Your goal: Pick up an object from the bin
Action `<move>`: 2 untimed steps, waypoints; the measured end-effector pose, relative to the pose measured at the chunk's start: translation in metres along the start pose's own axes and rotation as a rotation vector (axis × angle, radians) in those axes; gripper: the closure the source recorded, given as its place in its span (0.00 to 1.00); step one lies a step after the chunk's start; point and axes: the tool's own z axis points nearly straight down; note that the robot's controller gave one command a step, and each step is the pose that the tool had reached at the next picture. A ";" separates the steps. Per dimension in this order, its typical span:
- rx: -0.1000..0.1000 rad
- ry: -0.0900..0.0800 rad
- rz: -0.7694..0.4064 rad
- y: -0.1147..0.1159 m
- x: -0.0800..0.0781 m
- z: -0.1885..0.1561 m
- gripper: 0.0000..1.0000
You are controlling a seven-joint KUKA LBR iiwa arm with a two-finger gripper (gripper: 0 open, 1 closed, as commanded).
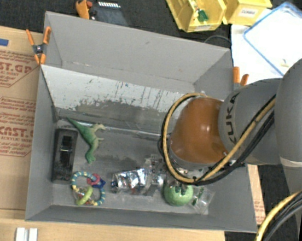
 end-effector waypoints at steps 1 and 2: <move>0.000 0.002 -0.179 0.005 -0.007 -0.004 1.00; -0.001 0.007 -0.260 0.019 0.001 -0.067 1.00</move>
Offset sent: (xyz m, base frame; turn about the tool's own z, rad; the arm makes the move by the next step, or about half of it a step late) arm -0.0144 0.0392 0.1566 -0.0056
